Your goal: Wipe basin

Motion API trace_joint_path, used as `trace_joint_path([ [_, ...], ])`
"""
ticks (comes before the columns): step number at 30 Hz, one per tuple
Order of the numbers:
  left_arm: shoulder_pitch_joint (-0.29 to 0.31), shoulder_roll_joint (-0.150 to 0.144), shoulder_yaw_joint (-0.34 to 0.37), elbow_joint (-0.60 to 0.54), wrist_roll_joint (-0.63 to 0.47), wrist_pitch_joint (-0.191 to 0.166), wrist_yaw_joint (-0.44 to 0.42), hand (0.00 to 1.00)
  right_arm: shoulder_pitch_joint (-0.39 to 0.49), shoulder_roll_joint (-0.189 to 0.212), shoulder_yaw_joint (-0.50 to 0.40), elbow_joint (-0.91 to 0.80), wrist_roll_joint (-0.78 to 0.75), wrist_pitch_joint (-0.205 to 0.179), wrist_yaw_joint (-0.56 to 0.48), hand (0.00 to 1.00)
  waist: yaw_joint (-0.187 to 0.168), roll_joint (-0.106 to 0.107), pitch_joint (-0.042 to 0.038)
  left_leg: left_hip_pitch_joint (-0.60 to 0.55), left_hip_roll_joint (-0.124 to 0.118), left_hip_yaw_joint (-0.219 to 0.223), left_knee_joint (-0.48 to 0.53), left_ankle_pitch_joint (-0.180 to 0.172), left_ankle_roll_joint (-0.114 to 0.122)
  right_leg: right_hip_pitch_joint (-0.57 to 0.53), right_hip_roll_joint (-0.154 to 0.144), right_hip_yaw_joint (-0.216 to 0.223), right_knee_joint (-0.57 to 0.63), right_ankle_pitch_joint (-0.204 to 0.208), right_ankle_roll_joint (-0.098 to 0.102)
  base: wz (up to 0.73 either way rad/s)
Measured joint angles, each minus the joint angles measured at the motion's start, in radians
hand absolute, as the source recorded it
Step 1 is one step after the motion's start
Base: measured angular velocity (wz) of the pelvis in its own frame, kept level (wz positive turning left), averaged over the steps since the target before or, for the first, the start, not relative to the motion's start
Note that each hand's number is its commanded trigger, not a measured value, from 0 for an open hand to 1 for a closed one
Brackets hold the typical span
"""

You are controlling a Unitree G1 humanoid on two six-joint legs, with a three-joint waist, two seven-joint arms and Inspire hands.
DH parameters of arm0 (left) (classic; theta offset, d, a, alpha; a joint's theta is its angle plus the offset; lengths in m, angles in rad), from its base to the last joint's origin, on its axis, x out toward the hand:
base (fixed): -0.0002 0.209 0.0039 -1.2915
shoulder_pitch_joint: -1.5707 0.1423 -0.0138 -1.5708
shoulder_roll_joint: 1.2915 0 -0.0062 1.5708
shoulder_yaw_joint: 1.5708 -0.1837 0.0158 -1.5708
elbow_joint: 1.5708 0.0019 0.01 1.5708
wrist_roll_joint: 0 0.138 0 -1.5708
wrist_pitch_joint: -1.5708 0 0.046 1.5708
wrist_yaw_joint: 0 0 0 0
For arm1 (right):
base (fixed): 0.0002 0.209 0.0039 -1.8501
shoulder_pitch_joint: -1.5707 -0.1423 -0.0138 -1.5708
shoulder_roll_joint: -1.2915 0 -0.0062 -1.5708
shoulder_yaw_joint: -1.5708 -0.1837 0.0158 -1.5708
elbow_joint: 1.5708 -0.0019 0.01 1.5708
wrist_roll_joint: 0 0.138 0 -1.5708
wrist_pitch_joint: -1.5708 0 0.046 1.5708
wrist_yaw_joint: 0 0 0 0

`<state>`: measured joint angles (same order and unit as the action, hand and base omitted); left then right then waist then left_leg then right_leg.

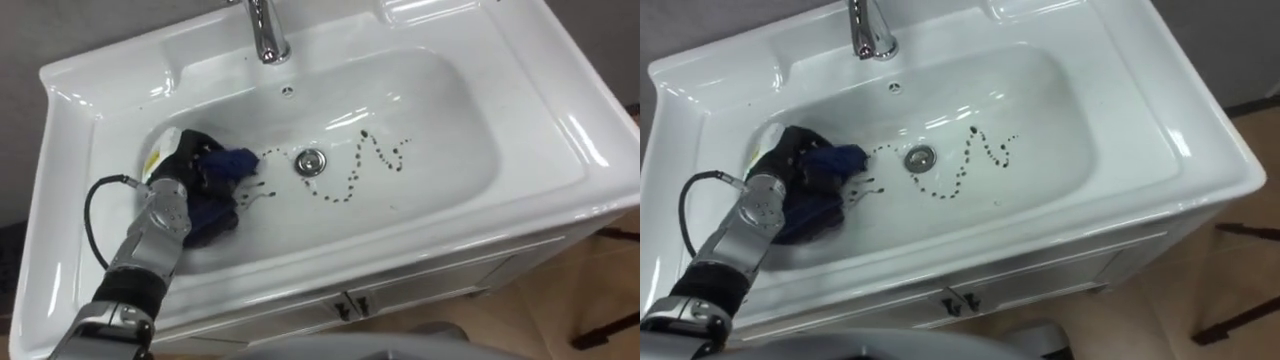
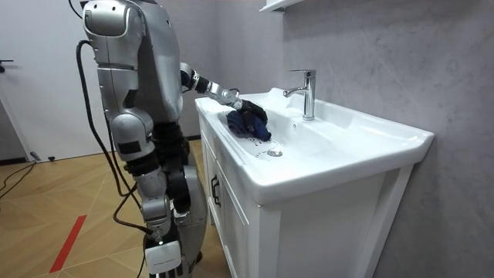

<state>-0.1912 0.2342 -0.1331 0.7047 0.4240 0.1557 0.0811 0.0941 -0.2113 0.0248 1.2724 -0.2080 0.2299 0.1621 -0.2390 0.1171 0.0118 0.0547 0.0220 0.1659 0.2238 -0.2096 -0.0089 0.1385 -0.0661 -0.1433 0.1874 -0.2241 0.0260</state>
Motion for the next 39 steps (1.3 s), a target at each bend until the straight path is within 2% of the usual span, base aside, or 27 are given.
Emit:
trace_joint_path([
  [4,-0.055,-0.001,0.003,0.086,-0.006,0.015,-0.028,1.00,0.005,-0.003,-0.009,-0.031,-0.002,0.031,-0.010,0.00,0.000,0.004,-0.0005,0.011,0.001,0.020,-0.002,0.000,0.000,-0.008,-0.001,0.016,0.000,-0.005,0.000,-0.14],
  [7,-0.058,-0.002,0.014,0.092,-0.008,0.020,-0.036,1.00,0.006,-0.004,-0.011,-0.032,-0.005,0.036,-0.023,0.00,-0.003,0.004,-0.0013,0.010,0.001,0.023,0.002,0.000,0.001,-0.013,-0.002,0.019,0.001,-0.005,0.001,-0.05],
  [11,-0.074,-0.005,0.012,0.134,-0.084,0.022,-0.039,1.00,0.007,-0.006,-0.017,-0.040,-0.004,0.056,-0.043,0.00,-0.003,0.012,-0.0088,0.010,0.002,0.030,0.006,0.000,0.001,-0.015,-0.002,0.027,0.002,-0.006,0.001,-0.03],
  [13,-0.076,-0.018,0.012,0.144,-0.137,0.030,-0.044,1.00,0.007,-0.004,-0.017,-0.045,-0.004,0.058,-0.051,0.00,-0.003,0.017,-0.0132,0.011,0.001,0.031,0.004,0.000,0.001,-0.014,-0.002,0.028,0.002,-0.006,0.001,0.00],
  [17,-0.076,-0.046,0.012,0.151,-0.202,0.031,-0.048,1.00,0.004,-0.002,-0.017,-0.064,0.016,0.067,-0.056,0.00,-0.002,0.013,-0.0145,0.013,0.000,0.031,0.005,0.000,0.001,-0.017,-0.004,0.028,0.020,-0.010,0.001,0.00],
  [20,-0.080,-0.058,0.012,0.180,-0.278,0.013,-0.048,1.00,-0.004,-0.001,-0.013,-0.065,0.016,0.066,-0.068,0.00,-0.002,0.009,-0.0135,0.016,0.000,0.030,0.006,0.001,0.001,-0.017,-0.005,0.027,0.018,-0.013,0.001,0.00],
  [23,-0.080,-0.062,0.012,0.191,-0.319,-0.003,-0.048,1.00,0.000,0.007,-0.005,-0.064,0.027,0.069,-0.078,0.00,-0.002,-0.009,-0.0118,0.019,-0.002,0.030,0.010,0.000,0.001,-0.017,-0.010,0.020,0.036,-0.029,0.001,0.04],
  [26,-0.082,-0.075,0.003,0.194,-0.386,-0.017,-0.047,1.00,0.004,0.007,0.004,-0.064,0.055,0.073,-0.078,0.00,-0.002,-0.015,-0.0123,0.010,-0.002,0.031,0.010,0.001,0.002,-0.023,-0.012,0.010,0.035,-0.030,0.001,0.09],
  [29,-0.083,-0.090,0.001,0.197,-0.392,-0.037,-0.045,1.00,0.002,0.012,0.004,-0.072,0.053,0.078,-0.077,0.00,0.005,-0.025,-0.0133,0.009,-0.003,0.038,0.004,0.005,0.003,-0.034,-0.013,0.015,0.043,-0.030,0.001,-0.04],
  [33,-0.093,-0.113,-0.001,0.199,-0.436,-0.056,-0.039,1.00,-0.014,0.023,0.011,-0.074,0.057,0.076,-0.078,0.00,0.005,-0.052,-0.0150,-0.001,-0.004,0.040,0.002,0.006,0.004,-0.049,-0.015,0.018,0.053,-0.032,0.001,-0.01],
  [34,-0.107,-0.117,-0.009,0.202,-0.462,-0.062,-0.039,1.00,-0.028,0.025,0.024,-0.074,0.057,0.076,-0.075,0.00,0.002,-0.061,-0.0130,-0.015,-0.004,0.040,0.007,0.008,0.006,-0.061,-0.015,0.018,0.056,-0.032,0.001,0.00],
  [35,-0.117,-0.123,-0.009,0.209,-0.472,-0.066,-0.039,1.00,-0.035,0.025,0.031,-0.074,0.058,0.076,-0.074,0.00,0.004,-0.065,-0.0143,-0.024,-0.004,0.041,0.010,0.008,0.008,-0.071,-0.016,0.018,0.059,-0.032,0.001,0.00],
  [36,-0.141,-0.131,-0.009,0.225,-0.483,-0.075,-0.039,1.00,-0.051,0.026,0.037,-0.072,0.058,0.076,-0.073,0.00,0.009,-0.075,-0.0113,-0.036,-0.003,0.046,0.013,0.010,0.009,-0.087,-0.017,0.019,0.070,-0.032,0.001,0.00],
  [39,-0.180,-0.158,-0.040,0.251,-0.524,-0.091,-0.039,1.00,-0.069,0.025,0.067,-0.071,0.064,0.068,-0.079,0.00,0.016,-0.093,-0.0114,-0.061,-0.002,0.051,0.019,0.011,0.012,-0.106,-0.017,0.020,0.069,-0.029,0.004,0.02],
])
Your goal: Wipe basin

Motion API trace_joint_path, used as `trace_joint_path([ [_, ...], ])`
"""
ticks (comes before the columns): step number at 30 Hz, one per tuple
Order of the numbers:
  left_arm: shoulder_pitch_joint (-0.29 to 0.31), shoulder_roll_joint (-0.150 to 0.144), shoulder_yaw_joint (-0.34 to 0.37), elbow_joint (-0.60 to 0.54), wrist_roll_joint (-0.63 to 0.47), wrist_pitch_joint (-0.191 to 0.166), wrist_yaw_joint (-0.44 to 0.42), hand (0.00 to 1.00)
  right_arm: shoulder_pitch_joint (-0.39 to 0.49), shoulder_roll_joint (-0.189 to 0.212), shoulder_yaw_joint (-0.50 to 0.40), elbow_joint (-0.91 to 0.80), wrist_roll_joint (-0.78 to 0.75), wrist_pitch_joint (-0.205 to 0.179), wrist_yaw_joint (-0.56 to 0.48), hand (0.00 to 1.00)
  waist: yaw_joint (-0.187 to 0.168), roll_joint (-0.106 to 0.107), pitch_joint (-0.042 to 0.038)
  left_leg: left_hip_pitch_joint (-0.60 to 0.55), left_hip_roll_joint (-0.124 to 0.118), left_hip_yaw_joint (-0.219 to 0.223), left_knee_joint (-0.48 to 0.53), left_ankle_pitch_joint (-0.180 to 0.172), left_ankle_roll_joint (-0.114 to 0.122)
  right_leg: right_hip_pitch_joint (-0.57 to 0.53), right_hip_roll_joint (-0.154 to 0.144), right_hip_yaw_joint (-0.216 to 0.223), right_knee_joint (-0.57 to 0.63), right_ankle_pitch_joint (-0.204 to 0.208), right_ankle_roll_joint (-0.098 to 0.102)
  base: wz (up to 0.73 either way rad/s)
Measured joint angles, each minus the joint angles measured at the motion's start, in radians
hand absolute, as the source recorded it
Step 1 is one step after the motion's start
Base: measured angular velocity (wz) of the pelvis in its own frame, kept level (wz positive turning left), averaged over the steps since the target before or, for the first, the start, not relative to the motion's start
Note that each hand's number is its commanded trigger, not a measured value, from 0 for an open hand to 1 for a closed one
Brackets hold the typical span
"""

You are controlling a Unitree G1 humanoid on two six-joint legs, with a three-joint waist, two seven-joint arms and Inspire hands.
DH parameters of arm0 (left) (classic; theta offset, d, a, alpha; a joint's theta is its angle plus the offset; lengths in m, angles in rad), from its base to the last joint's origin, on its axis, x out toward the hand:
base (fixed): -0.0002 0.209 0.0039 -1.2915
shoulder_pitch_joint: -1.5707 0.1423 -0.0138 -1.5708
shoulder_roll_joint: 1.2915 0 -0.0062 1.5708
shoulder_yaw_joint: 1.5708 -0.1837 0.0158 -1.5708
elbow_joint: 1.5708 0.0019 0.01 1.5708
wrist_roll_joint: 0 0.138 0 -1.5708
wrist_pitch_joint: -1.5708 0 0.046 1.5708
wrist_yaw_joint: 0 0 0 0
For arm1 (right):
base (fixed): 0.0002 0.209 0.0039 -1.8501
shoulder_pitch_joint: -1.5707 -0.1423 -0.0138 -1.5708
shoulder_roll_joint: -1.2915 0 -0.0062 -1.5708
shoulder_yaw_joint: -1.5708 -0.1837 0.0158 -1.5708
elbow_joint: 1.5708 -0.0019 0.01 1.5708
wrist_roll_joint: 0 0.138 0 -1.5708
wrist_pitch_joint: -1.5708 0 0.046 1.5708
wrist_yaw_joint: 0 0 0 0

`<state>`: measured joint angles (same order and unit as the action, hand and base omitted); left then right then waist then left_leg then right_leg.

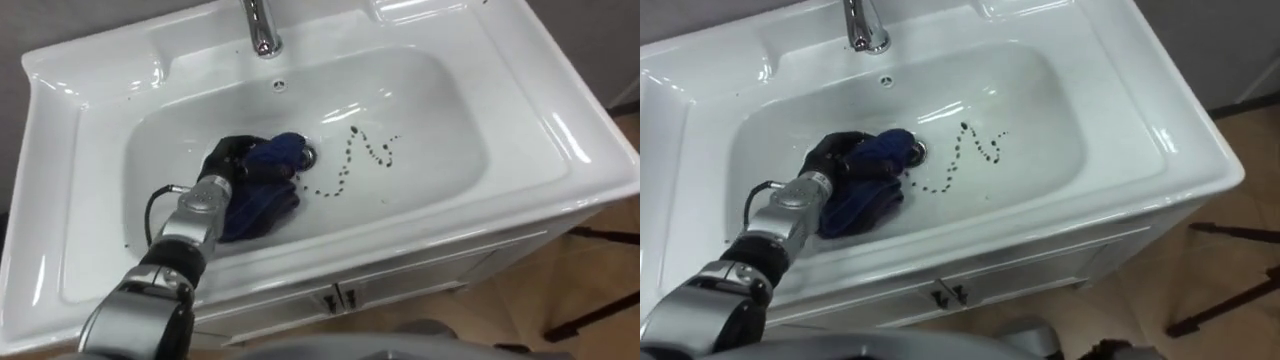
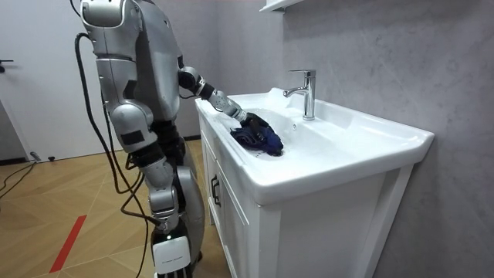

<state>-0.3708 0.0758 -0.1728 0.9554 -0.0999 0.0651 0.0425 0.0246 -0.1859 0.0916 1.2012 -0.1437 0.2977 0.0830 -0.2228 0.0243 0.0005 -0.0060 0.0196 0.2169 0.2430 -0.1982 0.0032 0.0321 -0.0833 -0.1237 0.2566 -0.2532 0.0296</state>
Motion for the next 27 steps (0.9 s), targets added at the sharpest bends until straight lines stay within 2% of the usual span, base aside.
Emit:
trace_joint_path([
  [3,-0.041,-0.027,-0.026,0.018,-0.028,-0.021,0.010,1.00,-0.027,0.000,0.008,0.001,0.005,-0.001,-0.010,0.00,0.008,-0.005,0.0012,-0.036,0.000,0.002,0.002,0.006,0.004,-0.038,0.000,0.006,0.003,0.006,0.002,0.00],
  [5,-0.080,-0.052,-0.031,0.029,-0.027,-0.035,0.013,1.00,-0.050,0.001,0.028,0.001,0.027,-0.005,-0.017,0.00,0.012,-0.019,0.0102,-0.065,0.004,0.008,0.011,0.009,0.004,-0.068,0.002,0.009,0.009,0.012,-0.001,-0.06],
  [7,-0.112,-0.065,-0.041,0.055,-0.025,-0.047,0.016,1.00,-0.067,0.001,0.037,0.002,0.030,-0.025,-0.019,0.00,0.007,-0.027,0.0151,-0.083,0.007,0.012,0.017,0.009,0.004,-0.089,0.003,0.014,0.019,0.013,-0.003,-0.08],
  [10,-0.159,-0.073,-0.054,0.090,-0.031,-0.066,0.021,1.00,-0.099,0.004,0.042,0.012,0.066,-0.060,-0.046,0.00,0.003,-0.029,0.0171,-0.120,0.013,0.029,0.035,0.009,0.005,-0.123,0.005,0.018,0.026,0.018,-0.003,-0.03],
  [13,-0.185,-0.071,-0.070,0.098,-0.086,-0.073,0.036,1.00,-0.133,0.017,0.067,0.047,0.107,-0.086,-0.078,0.00,-0.015,-0.034,0.0204,-0.151,0.020,0.034,0.055,0.009,0.005,-0.146,0.008,0.013,0.034,0.019,-0.004,0.12],
  [14,-0.195,-0.070,-0.071,0.098,-0.095,-0.073,0.044,1.00,-0.144,0.019,0.072,0.062,0.117,-0.095,-0.086,0.00,-0.028,-0.032,0.0218,-0.171,0.024,0.033,0.066,0.009,0.005,-0.155,0.010,0.007,0.034,0.020,-0.006,0.19],
  [18,-0.226,-0.068,-0.092,0.103,-0.104,-0.077,0.079,1.00,-0.166,0.019,0.077,0.100,0.177,-0.126,-0.101,0.00,-0.044,-0.015,0.0281,-0.197,0.032,0.043,0.074,0.012,0.010,-0.176,0.016,0.013,0.034,0.025,-0.008,0.05],
  [19,-0.229,-0.068,-0.095,0.103,-0.105,-0.079,0.091,1.00,-0.166,0.018,0.081,0.106,0.192,-0.131,-0.109,0.00,-0.046,-0.009,0.0290,-0.202,0.037,0.050,0.080,0.012,0.010,-0.180,0.018,0.014,0.033,0.028,-0.009,-0.08],
  [21,-0.245,-0.068,-0.097,0.103,-0.106,-0.080,0.107,1.00,-0.172,0.011,0.083,0.106,0.220,-0.138,-0.117,0.00,-0.053,0.008,0.0363,-0.220,0.039,0.055,0.083,0.014,0.013,-0.199,0.020,0.015,0.035,0.033,-0.009,-0.02],
  [22,-0.258,-0.068,-0.102,0.103,-0.110,-0.081,0.111,1.00,-0.178,0.004,0.083,0.106,0.222,-0.144,-0.117,0.00,-0.056,0.021,0.0379,-0.234,0.040,0.058,0.081,0.016,0.017,-0.216,0.020,0.018,0.038,0.038,-0.008,-0.03],
  [25,-0.290,-0.070,-0.108,0.103,-0.158,-0.080,0.129,1.00,-0.199,-0.004,0.085,0.106,0.225,-0.153,-0.118,0.00,-0.063,0.039,0.0397,-0.256,0.039,0.079,0.075,0.023,0.021,-0.262,0.018,0.040,0.059,0.042,-0.007,-0.18],
  [27,-0.315,-0.070,-0.120,0.104,-0.183,-0.074,0.140,1.00,-0.208,-0.005,0.086,0.109,0.226,-0.159,-0.118,0.00,-0.085,0.049,0.0451,-0.263,0.038,0.082,0.075,0.025,0.024,-0.267,0.016,0.040,0.057,0.046,-0.005,-0.11],
])
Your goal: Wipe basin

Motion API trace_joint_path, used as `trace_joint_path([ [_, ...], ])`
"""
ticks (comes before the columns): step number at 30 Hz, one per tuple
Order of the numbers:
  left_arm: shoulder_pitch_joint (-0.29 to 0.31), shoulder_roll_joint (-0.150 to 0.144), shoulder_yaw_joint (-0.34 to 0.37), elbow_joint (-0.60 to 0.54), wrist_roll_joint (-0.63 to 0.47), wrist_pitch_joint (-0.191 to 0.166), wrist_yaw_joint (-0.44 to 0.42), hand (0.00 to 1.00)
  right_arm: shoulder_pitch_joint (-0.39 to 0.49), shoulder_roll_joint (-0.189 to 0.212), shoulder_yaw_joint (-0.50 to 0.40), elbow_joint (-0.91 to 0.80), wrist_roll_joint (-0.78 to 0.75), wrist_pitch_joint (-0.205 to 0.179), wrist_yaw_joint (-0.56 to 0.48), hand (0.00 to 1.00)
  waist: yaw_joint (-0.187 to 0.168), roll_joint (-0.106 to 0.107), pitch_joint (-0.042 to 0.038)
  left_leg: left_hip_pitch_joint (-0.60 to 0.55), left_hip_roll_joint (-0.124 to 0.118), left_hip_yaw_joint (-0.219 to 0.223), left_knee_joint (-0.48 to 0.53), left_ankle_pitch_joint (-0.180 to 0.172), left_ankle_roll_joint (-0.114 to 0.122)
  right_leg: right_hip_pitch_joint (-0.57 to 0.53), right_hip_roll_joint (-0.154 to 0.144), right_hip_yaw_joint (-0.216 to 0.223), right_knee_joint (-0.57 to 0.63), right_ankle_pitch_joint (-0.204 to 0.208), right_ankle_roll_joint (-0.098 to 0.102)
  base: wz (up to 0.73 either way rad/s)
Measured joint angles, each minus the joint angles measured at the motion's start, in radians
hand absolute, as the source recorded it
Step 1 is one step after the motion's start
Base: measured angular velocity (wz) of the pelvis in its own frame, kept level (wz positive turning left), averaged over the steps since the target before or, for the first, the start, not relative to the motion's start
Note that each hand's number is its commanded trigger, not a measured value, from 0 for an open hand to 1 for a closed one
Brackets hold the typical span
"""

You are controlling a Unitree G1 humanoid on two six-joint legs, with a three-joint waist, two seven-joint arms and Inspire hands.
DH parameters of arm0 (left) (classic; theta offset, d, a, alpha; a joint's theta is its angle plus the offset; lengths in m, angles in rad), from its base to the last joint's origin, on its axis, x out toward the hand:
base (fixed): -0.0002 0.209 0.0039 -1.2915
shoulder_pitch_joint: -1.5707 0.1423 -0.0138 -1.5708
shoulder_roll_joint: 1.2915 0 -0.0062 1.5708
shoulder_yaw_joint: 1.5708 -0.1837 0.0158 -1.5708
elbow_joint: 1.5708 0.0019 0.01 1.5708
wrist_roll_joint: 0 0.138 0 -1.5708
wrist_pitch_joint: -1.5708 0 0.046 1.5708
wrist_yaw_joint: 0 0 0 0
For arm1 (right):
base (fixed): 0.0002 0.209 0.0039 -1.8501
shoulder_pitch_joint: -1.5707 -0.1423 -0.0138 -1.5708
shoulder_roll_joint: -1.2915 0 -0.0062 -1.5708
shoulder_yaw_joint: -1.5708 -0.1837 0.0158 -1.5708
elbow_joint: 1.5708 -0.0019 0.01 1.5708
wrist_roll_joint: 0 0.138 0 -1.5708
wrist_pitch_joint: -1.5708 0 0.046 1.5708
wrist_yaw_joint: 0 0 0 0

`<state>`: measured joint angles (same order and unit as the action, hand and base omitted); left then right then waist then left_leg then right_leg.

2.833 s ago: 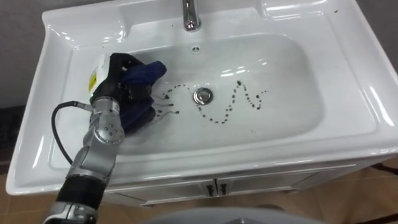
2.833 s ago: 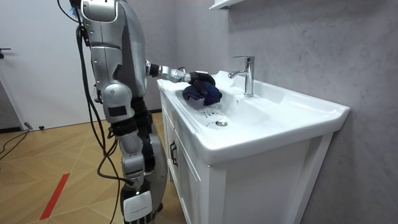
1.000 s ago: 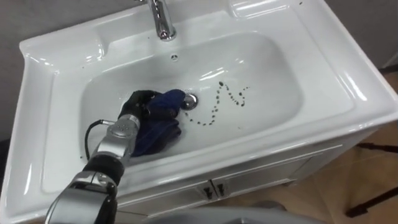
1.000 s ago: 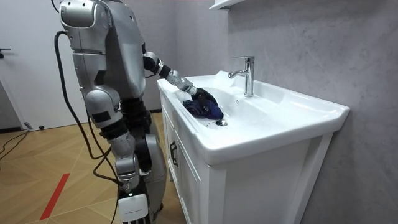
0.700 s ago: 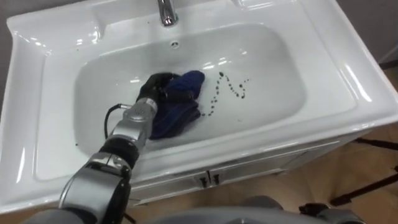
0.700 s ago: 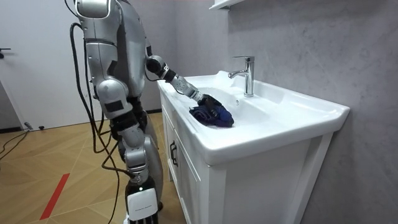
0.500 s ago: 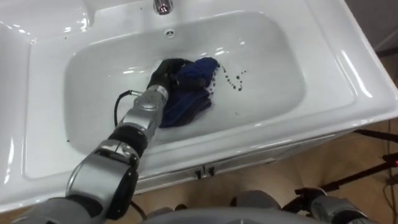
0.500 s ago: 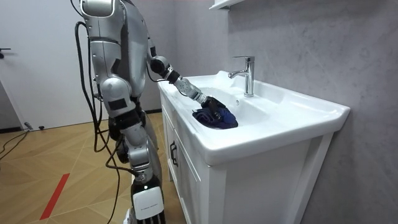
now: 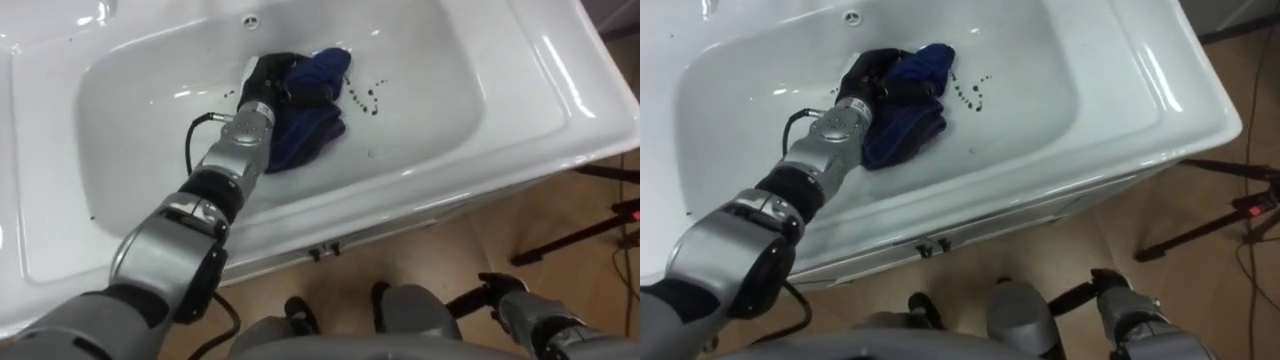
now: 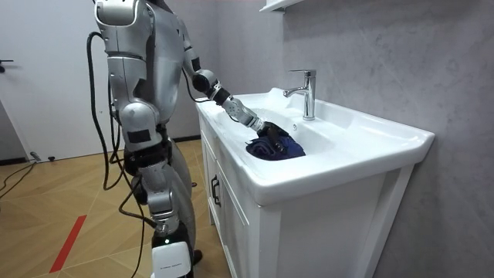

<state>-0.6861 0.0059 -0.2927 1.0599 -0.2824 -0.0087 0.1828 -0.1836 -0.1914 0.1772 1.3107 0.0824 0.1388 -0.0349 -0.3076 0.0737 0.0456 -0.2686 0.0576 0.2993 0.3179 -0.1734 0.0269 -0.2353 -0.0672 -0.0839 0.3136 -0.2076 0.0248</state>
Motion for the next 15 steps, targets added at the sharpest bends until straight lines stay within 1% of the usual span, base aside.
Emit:
trace_joint_path([
  [2,-0.022,-0.005,-0.008,0.000,0.000,0.003,0.000,1.00,-0.008,0.002,0.020,0.005,0.014,-0.013,0.002,0.00,-0.019,0.004,0.0039,-0.003,0.000,0.011,-0.002,0.000,0.001,-0.012,-0.001,0.007,0.005,0.001,0.000,-0.13],
  [6,-0.030,-0.007,-0.007,0.001,0.000,-0.008,-0.002,1.00,-0.011,0.001,0.037,0.008,0.057,-0.018,0.003,0.00,-0.019,0.005,0.0048,-0.002,0.001,0.033,-0.004,0.001,0.001,-0.027,-0.001,0.027,0.014,0.001,0.000,-0.15],
  [9,-0.030,-0.006,-0.019,0.001,-0.021,-0.014,-0.004,1.00,-0.014,0.001,0.057,0.008,0.075,-0.019,0.006,0.00,-0.020,0.003,0.0060,-0.002,0.001,0.033,-0.006,0.001,0.001,-0.027,-0.002,0.027,0.013,0.001,0.001,0.00],
  [12,-0.032,-0.006,-0.046,-0.001,-0.037,-0.020,-0.005,1.00,-0.032,0.000,0.083,0.025,0.079,-0.019,0.015,0.00,-0.020,0.003,0.0066,-0.003,0.000,0.033,-0.008,0.001,0.002,-0.027,-0.003,0.025,0.011,0.001,0.002,0.02],
  [13,-0.035,-0.006,-0.067,-0.002,-0.041,-0.025,-0.007,1.00,-0.037,-0.002,0.101,0.028,0.089,-0.019,0.017,0.00,-0.019,0.004,0.0064,-0.007,0.000,0.032,-0.007,0.002,0.003,-0.027,-0.003,0.022,0.010,0.001,0.002,0.07],
  [15,-0.045,-0.007,-0.081,-0.002,-0.041,-0.026,-0.018,1.00,-0.047,-0.003,0.120,0.041,0.112,-0.020,0.019,0.00,-0.020,0.004,0.0062,-0.018,0.001,0.029,-0.002,0.003,0.005,-0.027,-0.004,0.012,0.010,0.002,0.002,0.15],
])
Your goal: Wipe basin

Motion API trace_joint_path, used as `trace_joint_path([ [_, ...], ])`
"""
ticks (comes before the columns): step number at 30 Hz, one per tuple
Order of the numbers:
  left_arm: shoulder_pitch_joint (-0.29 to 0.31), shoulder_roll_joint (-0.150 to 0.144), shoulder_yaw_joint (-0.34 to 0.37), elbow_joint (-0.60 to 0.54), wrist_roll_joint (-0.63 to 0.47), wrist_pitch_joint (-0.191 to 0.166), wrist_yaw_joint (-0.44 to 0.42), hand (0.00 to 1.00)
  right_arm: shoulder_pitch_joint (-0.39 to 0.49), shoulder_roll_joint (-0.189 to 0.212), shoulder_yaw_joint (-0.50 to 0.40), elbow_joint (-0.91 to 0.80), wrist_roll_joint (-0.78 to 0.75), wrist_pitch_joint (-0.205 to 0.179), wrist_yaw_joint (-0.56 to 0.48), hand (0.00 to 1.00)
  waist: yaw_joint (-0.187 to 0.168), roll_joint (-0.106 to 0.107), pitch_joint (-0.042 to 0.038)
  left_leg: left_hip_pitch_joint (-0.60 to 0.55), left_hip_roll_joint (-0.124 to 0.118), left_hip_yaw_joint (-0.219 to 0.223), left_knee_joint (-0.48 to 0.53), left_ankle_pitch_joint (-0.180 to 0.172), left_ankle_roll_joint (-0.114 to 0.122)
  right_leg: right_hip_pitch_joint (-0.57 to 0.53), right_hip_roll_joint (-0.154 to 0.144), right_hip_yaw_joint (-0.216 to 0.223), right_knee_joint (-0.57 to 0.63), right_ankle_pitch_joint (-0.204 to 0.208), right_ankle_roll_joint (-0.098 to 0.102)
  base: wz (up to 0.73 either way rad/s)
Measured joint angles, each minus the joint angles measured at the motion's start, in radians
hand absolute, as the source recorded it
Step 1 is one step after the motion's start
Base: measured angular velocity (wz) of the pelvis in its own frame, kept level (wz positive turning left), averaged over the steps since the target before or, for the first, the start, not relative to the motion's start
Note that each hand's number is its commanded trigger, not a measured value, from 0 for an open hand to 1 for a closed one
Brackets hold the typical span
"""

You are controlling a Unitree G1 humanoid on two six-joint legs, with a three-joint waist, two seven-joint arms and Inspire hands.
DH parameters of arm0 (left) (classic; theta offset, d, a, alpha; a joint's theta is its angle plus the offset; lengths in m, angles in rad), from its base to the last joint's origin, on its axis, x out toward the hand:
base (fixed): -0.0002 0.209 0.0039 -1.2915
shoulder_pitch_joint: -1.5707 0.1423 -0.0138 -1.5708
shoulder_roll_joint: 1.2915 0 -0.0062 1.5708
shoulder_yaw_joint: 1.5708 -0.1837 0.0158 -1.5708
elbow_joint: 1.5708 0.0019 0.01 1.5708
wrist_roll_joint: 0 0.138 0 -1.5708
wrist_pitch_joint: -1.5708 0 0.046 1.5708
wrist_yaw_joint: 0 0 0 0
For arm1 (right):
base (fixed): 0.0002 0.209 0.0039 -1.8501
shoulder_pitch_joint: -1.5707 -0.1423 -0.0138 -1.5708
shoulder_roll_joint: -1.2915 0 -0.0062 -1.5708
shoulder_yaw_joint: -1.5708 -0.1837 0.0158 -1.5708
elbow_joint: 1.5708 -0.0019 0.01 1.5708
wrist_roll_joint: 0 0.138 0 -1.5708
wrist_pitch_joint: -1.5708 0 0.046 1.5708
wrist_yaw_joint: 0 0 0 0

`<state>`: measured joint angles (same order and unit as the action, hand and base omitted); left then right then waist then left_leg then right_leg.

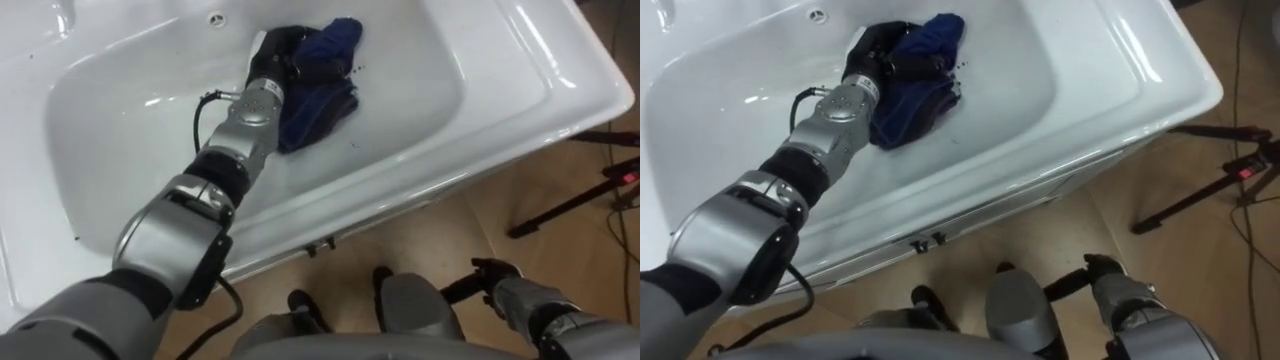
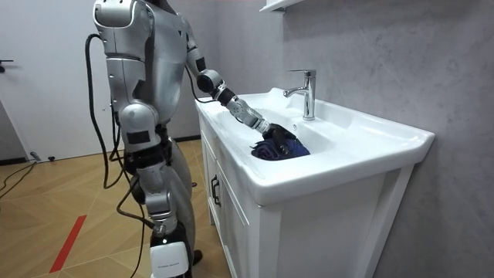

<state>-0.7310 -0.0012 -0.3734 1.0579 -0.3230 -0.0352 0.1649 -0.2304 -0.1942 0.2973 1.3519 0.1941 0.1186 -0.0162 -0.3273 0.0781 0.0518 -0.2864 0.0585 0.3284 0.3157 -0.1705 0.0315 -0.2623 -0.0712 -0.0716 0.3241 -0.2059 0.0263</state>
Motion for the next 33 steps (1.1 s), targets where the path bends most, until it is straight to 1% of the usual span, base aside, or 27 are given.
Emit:
trace_joint_path([
  [2,-0.012,-0.001,-0.038,-0.001,0.000,0.001,-0.001,1.00,-0.004,-0.005,0.014,0.010,0.012,-0.002,0.017,0.00,0.000,0.001,0.0006,-0.003,0.000,0.000,0.002,0.001,0.001,0.001,-0.002,-0.012,-0.002,0.000,0.000,0.17],
  [3,-0.013,-0.001,-0.046,-0.004,0.000,0.001,-0.001,1.00,-0.005,-0.006,0.018,0.010,0.015,-0.004,0.019,0.00,0.000,0.001,0.0007,-0.003,0.000,0.000,0.002,0.001,0.001,0.001,-0.002,-0.013,-0.005,0.000,0.000,0.09],
  [5,-0.013,-0.003,-0.071,-0.028,0.000,0.001,-0.001,1.00,-0.005,-0.011,0.037,0.013,0.023,-0.017,0.020,0.00,0.000,0.007,0.0021,-0.008,0.001,0.000,0.002,0.001,0.001,0.003,-0.002,-0.016,-0.013,0.001,0.002,0.06],
  [7,-0.013,-0.008,-0.074,-0.039,0.000,0.001,-0.002,1.00,-0.005,-0.013,0.046,0.022,0.044,-0.022,0.021,0.00,0.000,0.009,0.0023,-0.013,0.001,0.000,0.004,0.001,0.001,0.004,-0.002,-0.017,-0.013,0.001,0.002,0.04],
  [10,-0.013,-0.010,-0.075,-0.049,-0.001,0.001,-0.003,1.00,-0.005,-0.018,0.057,0.024,0.065,-0.032,0.023,0.00,0.000,0.014,0.0049,-0.019,0.002,0.000,0.006,0.001,0.001,0.004,-0.002,-0.022,-0.012,0.004,0.001,0.02],
  [15,-0.013,-0.011,-0.080,-0.050,-0.005,0.001,-0.004,1.00,-0.005,-0.020,0.075,0.024,0.082,-0.032,0.023,0.00,0.000,0.014,0.0054,-0.018,0.003,0.001,0.006,0.001,0.002,0.006,-0.002,-0.026,-0.011,0.005,0.001,0.00],
  [16,-0.013,-0.011,-0.081,-0.049,-0.024,0.001,-0.004,1.00,-0.007,-0.016,0.075,0.023,0.081,-0.032,0.023,0.00,0.000,0.014,0.0062,-0.018,0.003,0.001,0.005,0.001,0.002,0.006,-0.002,-0.025,-0.011,0.005,0.001,0.00],
  [17,-0.013,-0.011,-0.081,-0.049,-0.039,0.000,-0.004,1.00,-0.010,-0.016,0.075,0.024,0.080,-0.032,0.023,0.00,0.000,0.014,0.0086,-0.019,0.003,0.001,0.005,0.001,0.002,0.006,-0.002,-0.026,-0.010,0.005,0.001,0.00],
  [20,-0.013,-0.012,-0.082,-0.049,-0.039,-0.006,-0.004,1.00,-0.013,-0.015,0.075,0.024,0.077,-0.032,0.022,0.00,0.000,0.013,0.0110,-0.020,0.002,0.002,0.005,0.002,0.003,0.005,-0.002,-0.022,-0.010,0.004,0.001,0.00],
  [25,-0.013,-0.012,-0.082,-0.056,-0.038,-0.008,-0.016,1.00,-0.017,-0.014,0.075,0.023,0.074,-0.032,0.018,0.00,0.005,0.011,0.0124,-0.021,0.002,0.004,0.006,0.002,0.003,0.001,-0.003,-0.023,-0.015,0.004,0.002,0.00],
  [33,-0.013,-0.012,-0.094,-0.058,-0.037,-0.017,-0.024,1.00,-0.020,-0.012,0.075,0.023,0.073,-0.033,0.007,0.00,0.005,0.010,0.0122,-0.023,0.001,0.004,0.006,0.002,0.003,0.002,-0.004,-0.030,-0.012,0.004,0.002,0.00],
])
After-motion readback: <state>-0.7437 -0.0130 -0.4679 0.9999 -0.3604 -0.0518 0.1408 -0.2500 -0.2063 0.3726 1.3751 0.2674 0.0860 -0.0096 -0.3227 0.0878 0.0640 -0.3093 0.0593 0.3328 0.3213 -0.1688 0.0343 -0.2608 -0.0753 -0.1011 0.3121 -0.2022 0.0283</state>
